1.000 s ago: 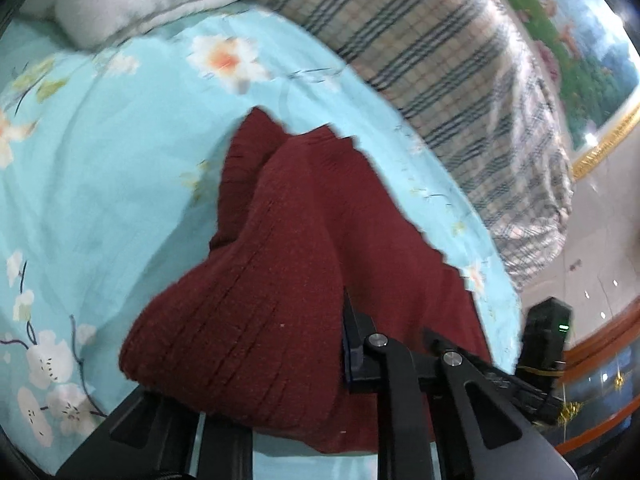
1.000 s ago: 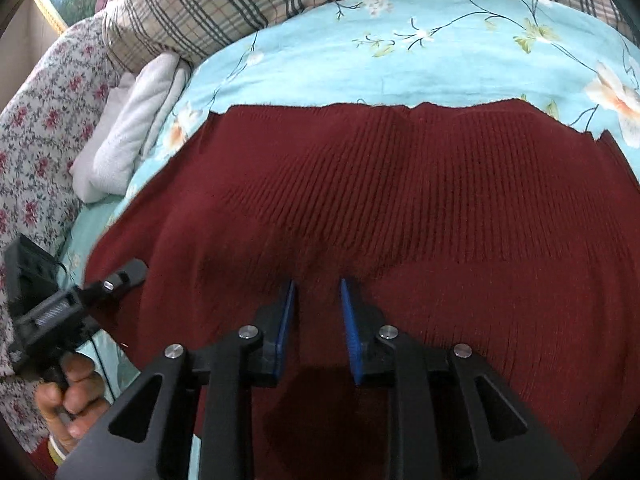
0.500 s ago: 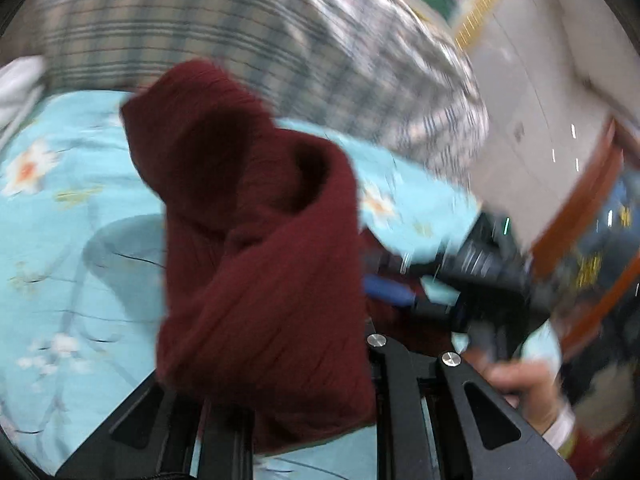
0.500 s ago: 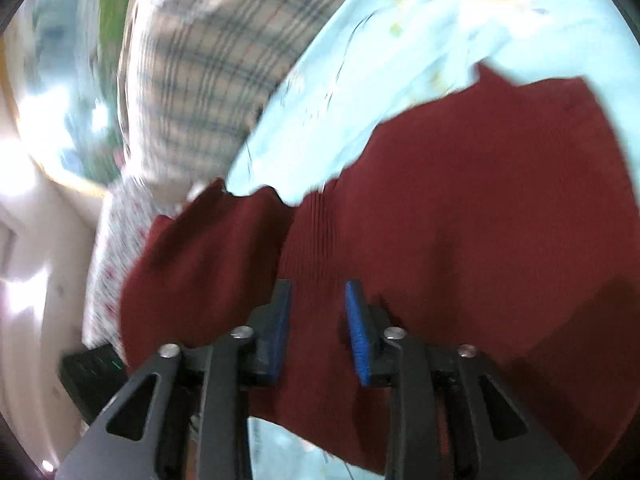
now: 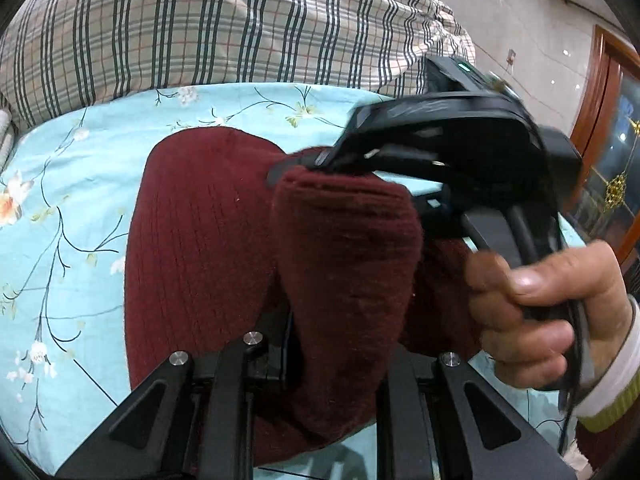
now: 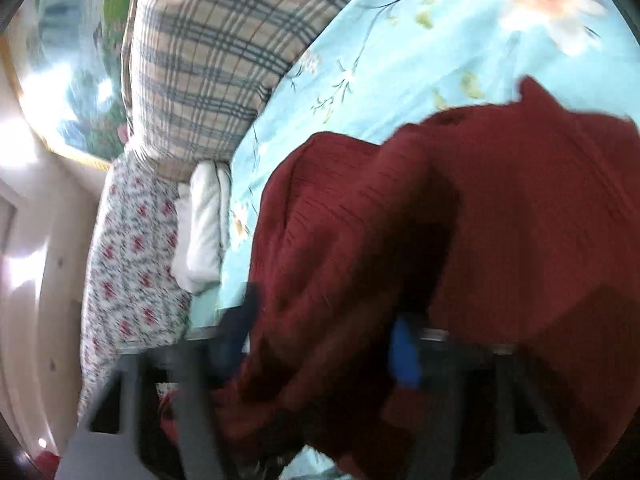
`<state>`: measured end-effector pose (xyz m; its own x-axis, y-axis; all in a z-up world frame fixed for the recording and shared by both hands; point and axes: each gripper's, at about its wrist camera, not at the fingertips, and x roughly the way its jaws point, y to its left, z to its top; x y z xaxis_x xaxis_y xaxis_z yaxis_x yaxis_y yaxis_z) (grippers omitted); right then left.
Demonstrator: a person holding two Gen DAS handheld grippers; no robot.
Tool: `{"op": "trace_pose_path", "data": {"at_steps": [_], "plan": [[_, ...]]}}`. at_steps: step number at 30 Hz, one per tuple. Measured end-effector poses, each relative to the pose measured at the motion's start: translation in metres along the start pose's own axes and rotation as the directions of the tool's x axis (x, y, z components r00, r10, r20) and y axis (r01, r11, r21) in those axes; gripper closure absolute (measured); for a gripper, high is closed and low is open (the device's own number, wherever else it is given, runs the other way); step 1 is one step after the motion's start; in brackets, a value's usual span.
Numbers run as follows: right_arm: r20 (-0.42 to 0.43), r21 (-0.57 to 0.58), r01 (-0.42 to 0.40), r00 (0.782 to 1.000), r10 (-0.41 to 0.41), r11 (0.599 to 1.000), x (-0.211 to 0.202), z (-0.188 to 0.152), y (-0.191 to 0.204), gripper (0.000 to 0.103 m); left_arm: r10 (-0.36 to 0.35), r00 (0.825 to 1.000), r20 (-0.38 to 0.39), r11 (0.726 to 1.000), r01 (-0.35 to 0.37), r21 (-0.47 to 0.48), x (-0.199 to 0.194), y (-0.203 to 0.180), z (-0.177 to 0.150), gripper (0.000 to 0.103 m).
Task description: Fold large clothes
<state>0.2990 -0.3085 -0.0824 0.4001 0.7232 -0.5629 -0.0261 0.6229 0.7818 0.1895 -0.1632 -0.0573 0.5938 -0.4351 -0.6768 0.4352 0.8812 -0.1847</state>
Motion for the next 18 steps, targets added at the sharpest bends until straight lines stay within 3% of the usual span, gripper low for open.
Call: {"op": "trace_pose_path", "data": {"at_steps": [3,7,10,13,15,18], "plan": [[0.017,-0.070,-0.041,0.999,0.042,0.997,-0.014,0.011,0.017,0.085,0.007,1.000,0.021,1.000,-0.008,0.007,-0.009,-0.008,0.014,0.087],[0.096,-0.155,-0.053,0.993,0.068,0.986,-0.062,0.019,0.027,0.086,-0.059,0.996,0.066,0.998,0.057,0.025,-0.019,-0.031,0.038,0.086],[0.128,-0.153,0.017,0.992,0.003,0.988,-0.084,0.018,0.009,0.086,-0.083,0.995,0.052,0.993,0.078,0.085,-0.003,-0.058,0.038,0.086],[0.116,-0.120,0.107,0.989,-0.093,0.987,-0.090,0.010,-0.023,0.086,-0.123,0.992,-0.027,0.988,0.125,0.093,0.028,-0.076,0.025,0.086],[0.091,-0.097,0.164,0.984,-0.155,0.982,-0.084,0.005,-0.047,0.086,-0.113,0.991,-0.070,0.987,0.120,0.105,0.046,-0.083,0.017,0.086],[0.079,-0.055,0.167,0.984,-0.162,0.984,-0.078,0.000,-0.077,0.086,-0.067,0.995,-0.080,0.985,0.079,0.152,0.056,-0.091,0.008,0.086]]}}
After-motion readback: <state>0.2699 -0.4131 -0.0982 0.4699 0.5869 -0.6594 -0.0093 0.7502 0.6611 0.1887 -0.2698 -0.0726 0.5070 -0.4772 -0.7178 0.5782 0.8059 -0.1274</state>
